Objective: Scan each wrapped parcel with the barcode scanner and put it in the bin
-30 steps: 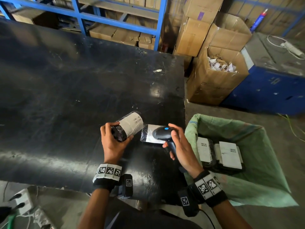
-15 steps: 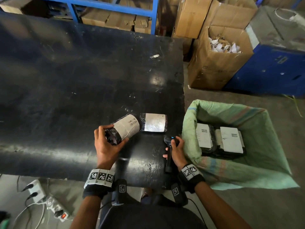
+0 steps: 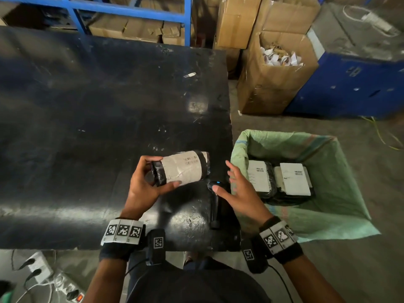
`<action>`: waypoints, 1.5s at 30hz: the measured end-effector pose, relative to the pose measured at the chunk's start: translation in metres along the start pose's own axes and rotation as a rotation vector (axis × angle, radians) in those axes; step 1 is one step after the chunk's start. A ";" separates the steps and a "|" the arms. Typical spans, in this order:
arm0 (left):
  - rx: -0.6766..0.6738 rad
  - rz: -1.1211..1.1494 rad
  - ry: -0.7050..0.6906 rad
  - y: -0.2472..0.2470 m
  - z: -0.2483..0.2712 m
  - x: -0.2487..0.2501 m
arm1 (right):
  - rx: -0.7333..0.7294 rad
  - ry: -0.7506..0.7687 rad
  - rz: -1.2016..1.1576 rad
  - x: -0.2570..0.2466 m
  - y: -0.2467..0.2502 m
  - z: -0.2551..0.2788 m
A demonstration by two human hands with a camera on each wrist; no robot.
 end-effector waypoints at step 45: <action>-0.207 -1.114 -0.205 -0.306 -0.035 -0.030 | -0.020 -0.284 0.028 0.229 0.173 -0.130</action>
Point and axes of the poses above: each hand's wrist, its own z-axis away from the middle knuckle, its own y-axis out of the back of the hand, x = y × z, the point moved 3 cm from there along -z, towards the middle knuckle, and after that the axes turned 13 degrees about y, right-handed, at the moved point
